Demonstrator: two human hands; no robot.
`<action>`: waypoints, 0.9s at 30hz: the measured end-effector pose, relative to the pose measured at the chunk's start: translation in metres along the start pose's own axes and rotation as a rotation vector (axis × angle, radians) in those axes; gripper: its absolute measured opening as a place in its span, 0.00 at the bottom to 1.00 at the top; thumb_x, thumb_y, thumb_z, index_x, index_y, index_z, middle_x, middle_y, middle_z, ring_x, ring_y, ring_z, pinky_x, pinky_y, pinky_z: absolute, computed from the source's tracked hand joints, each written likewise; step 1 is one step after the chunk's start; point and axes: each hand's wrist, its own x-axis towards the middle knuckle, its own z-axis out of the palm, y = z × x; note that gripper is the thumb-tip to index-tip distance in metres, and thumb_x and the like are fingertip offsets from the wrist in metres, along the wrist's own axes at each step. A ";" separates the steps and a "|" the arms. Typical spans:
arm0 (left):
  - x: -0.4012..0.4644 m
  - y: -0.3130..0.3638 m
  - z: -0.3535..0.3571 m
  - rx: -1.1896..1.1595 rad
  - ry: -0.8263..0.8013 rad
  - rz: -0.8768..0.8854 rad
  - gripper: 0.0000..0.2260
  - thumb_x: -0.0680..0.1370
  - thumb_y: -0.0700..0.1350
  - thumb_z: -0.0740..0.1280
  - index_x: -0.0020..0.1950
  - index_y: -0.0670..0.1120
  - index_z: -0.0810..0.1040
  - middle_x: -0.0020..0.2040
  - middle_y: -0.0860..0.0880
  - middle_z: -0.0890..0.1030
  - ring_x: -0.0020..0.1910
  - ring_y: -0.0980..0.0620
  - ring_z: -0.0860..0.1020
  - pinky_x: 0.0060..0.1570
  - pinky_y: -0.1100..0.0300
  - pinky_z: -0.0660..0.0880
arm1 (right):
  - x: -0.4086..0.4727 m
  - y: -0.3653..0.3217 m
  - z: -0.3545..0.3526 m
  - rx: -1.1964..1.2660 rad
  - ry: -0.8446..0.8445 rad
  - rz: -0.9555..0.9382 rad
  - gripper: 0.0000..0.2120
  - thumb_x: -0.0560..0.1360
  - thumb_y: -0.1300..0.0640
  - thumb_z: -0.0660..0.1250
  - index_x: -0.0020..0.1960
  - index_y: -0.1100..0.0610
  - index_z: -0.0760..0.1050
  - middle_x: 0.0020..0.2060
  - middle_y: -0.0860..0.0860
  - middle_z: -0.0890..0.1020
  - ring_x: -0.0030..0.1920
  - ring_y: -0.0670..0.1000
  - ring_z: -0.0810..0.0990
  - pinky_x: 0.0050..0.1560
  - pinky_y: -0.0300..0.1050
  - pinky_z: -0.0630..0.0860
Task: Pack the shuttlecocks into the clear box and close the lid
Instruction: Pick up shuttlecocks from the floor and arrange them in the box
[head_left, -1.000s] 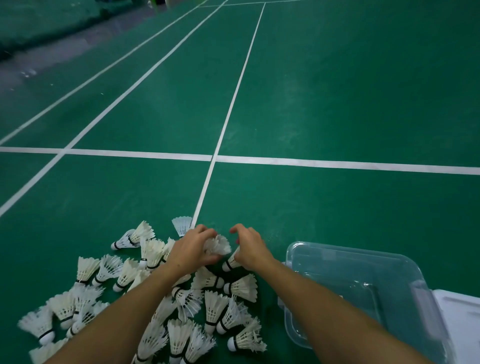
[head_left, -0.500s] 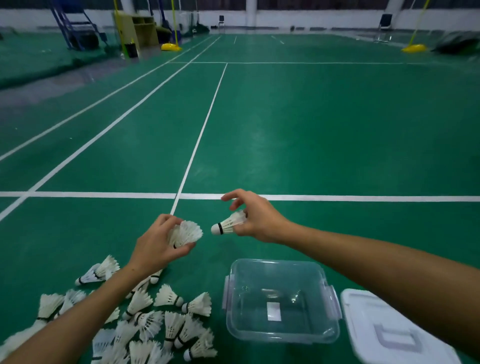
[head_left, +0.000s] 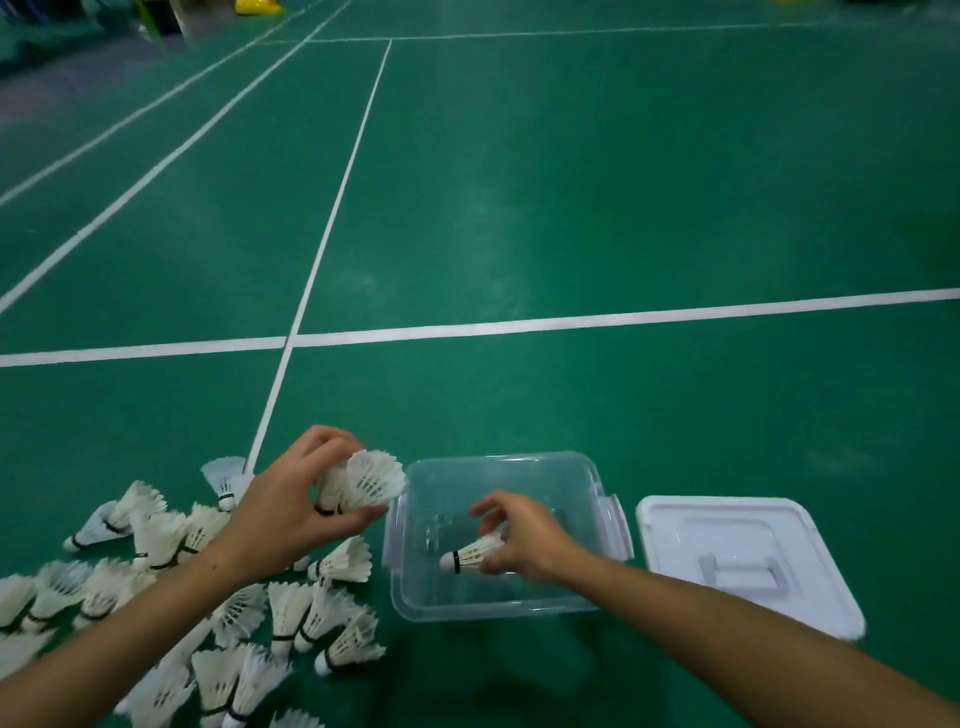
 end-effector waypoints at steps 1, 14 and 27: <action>0.000 -0.003 0.004 0.001 -0.007 0.002 0.33 0.68 0.78 0.69 0.64 0.57 0.77 0.63 0.67 0.72 0.57 0.64 0.77 0.50 0.57 0.83 | 0.008 0.005 0.008 -0.001 -0.029 0.006 0.31 0.67 0.62 0.83 0.67 0.52 0.77 0.55 0.48 0.83 0.44 0.42 0.78 0.41 0.30 0.73; 0.006 -0.015 0.028 -0.023 -0.115 0.057 0.30 0.70 0.72 0.74 0.63 0.54 0.80 0.62 0.64 0.76 0.59 0.58 0.79 0.53 0.53 0.82 | 0.041 0.021 0.051 0.035 -0.285 0.040 0.31 0.65 0.58 0.86 0.64 0.54 0.79 0.47 0.45 0.85 0.47 0.46 0.83 0.51 0.43 0.81; 0.023 0.021 0.057 0.247 -0.164 0.112 0.23 0.69 0.71 0.71 0.55 0.58 0.78 0.52 0.60 0.73 0.44 0.56 0.75 0.34 0.53 0.79 | -0.034 -0.034 -0.047 0.541 0.098 -0.138 0.26 0.72 0.54 0.81 0.67 0.44 0.77 0.64 0.45 0.83 0.59 0.51 0.86 0.58 0.51 0.85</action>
